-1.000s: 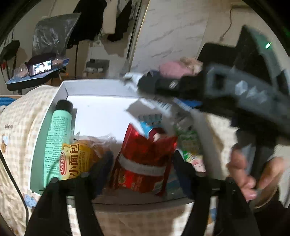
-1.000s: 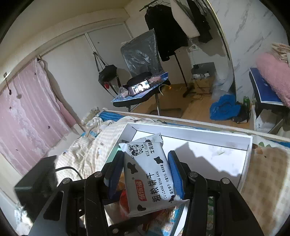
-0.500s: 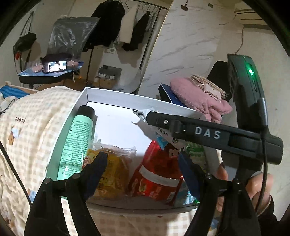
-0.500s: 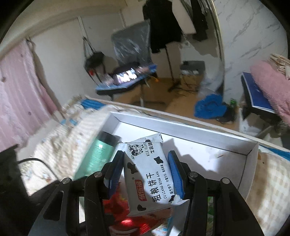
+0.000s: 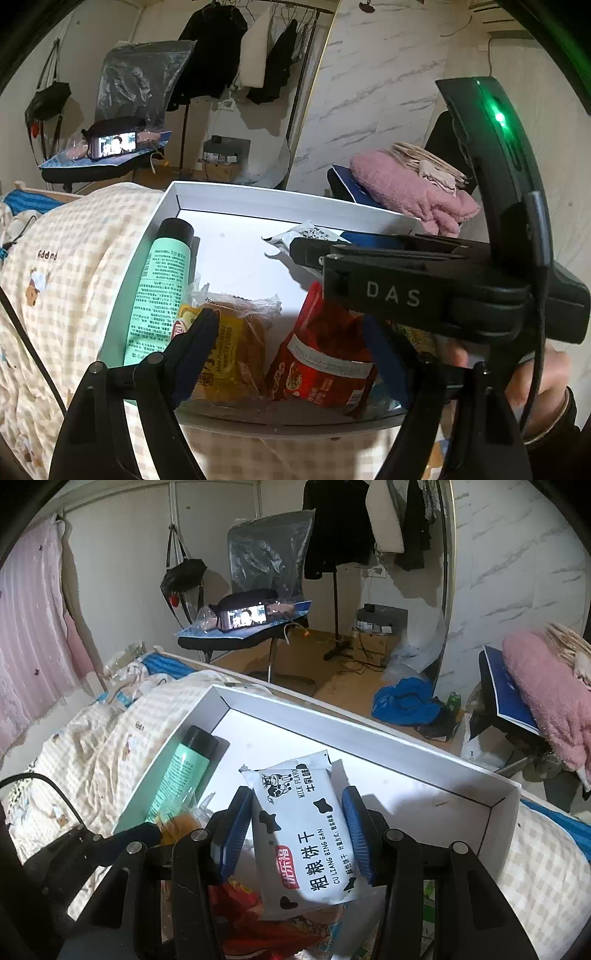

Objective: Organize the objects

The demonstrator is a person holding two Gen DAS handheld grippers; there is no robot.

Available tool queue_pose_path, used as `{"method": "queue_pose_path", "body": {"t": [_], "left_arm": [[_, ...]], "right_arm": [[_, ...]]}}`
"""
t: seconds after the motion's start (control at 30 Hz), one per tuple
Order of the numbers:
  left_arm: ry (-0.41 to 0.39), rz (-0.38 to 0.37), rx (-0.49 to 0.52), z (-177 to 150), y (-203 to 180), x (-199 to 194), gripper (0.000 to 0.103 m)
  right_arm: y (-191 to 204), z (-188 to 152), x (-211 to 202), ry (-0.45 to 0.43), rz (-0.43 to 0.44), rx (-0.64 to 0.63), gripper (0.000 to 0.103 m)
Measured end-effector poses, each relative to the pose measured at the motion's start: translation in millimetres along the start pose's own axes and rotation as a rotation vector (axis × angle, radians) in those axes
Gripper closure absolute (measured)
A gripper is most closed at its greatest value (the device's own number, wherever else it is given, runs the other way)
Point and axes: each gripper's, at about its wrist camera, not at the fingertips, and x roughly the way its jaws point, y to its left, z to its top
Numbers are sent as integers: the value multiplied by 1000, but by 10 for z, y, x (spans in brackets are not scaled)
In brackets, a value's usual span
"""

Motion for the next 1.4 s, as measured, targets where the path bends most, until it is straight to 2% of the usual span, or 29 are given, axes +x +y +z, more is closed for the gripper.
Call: {"method": "queue_pose_path", "body": {"t": [0.13, 0.17, 0.2, 0.23, 0.43, 0.67, 0.7, 0.73, 0.8, 0.9, 0.93, 1.03, 1.17, 1.33, 1.4], "left_arm": [[3, 6, -2, -2, 9, 1, 20], [6, 5, -2, -1, 11, 3, 20], [7, 5, -3, 0, 8, 0, 20], [6, 6, -3, 1, 10, -3, 20], [6, -3, -14, 10, 24, -15, 20], [-25, -21, -38, 105, 136, -217, 20], [-35, -16, -33, 127, 149, -276, 20], [-50, -4, -28, 148, 164, -343, 20], [-123, 61, -14, 193, 192, -572, 20], [-210, 104, 22, 273, 226, -873, 19], [-213, 110, 39, 296, 232, -935, 17], [-189, 123, 89, 329, 238, -1084, 9], [-157, 84, 140, 195, 200, -1249, 8], [-59, 9, 130, 50, 188, -1306, 8], [-56, 13, 99, -5, 213, -1350, 8]], "right_arm": [[3, -12, 7, 4, 18, 2, 51], [6, -10, 2, 2, 14, 2, 47], [8, -6, 2, 3, 11, 2, 34], [16, -4, -1, 3, 11, 1, 28], [29, -5, -50, -29, 17, 0, 27], [-74, 40, -263, -91, 82, 79, 25], [-95, 46, -314, -103, 94, 90, 14], [-111, 52, -378, -117, 110, 100, 9], [-135, 44, -526, -150, 129, 104, 7], [-155, 5, -768, -207, 146, 115, 7], [-167, -12, -847, -222, 165, 122, 7], [-167, -54, -1077, -260, 210, 129, 7], [-97, -105, -1306, -289, 214, 101, 1], [60, -270, -1442, -271, 230, 39, 1], [83, -348, -1452, -257, 260, 37, 1]]}}
